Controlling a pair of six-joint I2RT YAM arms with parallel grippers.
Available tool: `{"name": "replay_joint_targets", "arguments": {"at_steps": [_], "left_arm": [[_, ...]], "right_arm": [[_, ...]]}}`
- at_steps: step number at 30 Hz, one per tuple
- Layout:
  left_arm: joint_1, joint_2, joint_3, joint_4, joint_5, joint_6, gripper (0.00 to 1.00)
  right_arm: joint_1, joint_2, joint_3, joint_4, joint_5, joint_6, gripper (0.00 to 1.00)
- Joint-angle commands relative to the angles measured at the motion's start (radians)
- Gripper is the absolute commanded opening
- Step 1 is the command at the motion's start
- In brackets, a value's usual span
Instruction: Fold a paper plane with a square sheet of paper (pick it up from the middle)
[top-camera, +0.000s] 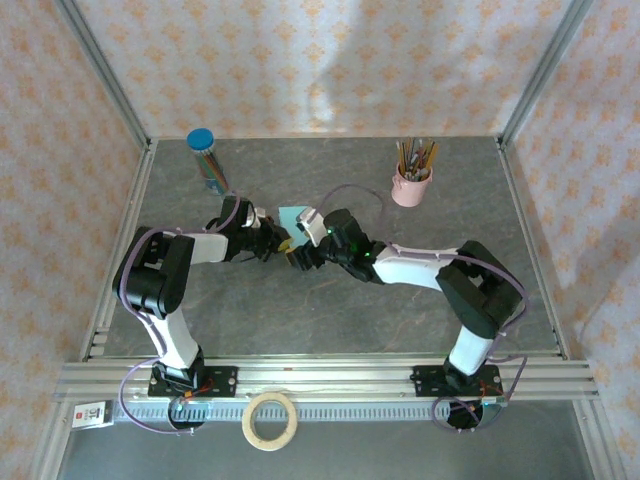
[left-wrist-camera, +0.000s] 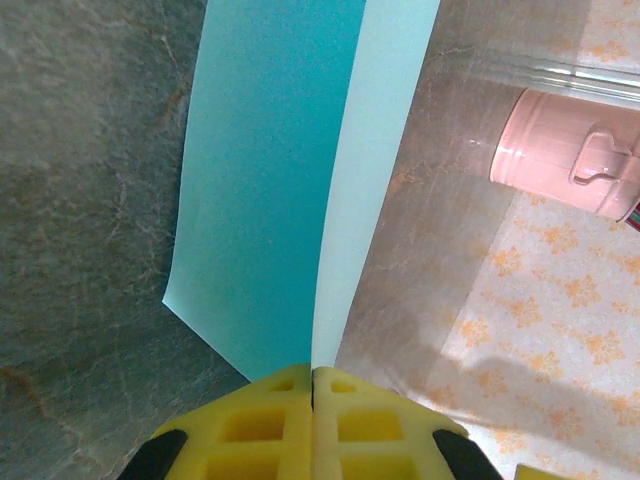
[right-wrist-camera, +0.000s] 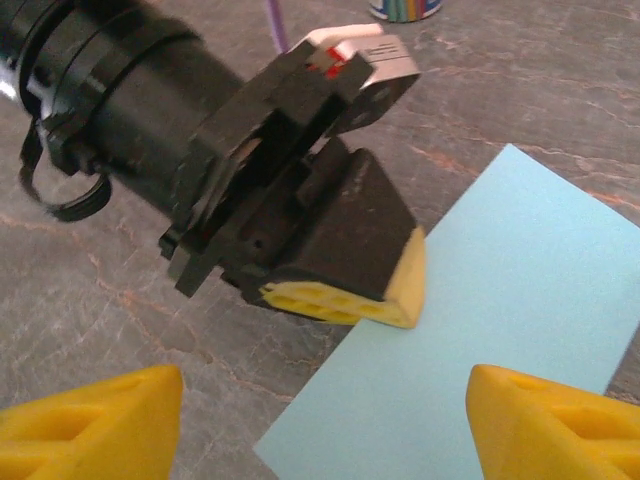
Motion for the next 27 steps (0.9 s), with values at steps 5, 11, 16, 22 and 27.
{"name": "replay_joint_targets", "arguments": {"at_steps": [5,11,16,22,27], "left_arm": [[0.006,0.002,-0.005,0.018,0.016,-0.015,0.02],[0.006,0.006,-0.005,0.017,0.018,-0.017,0.02],[0.005,0.011,-0.004,0.006,0.018,-0.01,0.02],[0.005,0.012,-0.006,-0.003,0.017,-0.001,0.02],[0.006,0.009,-0.007,-0.006,0.017,0.003,0.02]], "right_arm": [[0.027,0.051,-0.005,-0.037,0.024,-0.161,0.72],[0.027,0.062,-0.024,-0.033,0.099,-0.209,0.68],[0.027,0.03,-0.06,0.012,0.131,-0.223,0.54],[0.026,0.007,-0.084,0.05,0.13,-0.217,0.41],[0.027,0.016,-0.078,0.062,0.115,-0.204,0.36]]}}
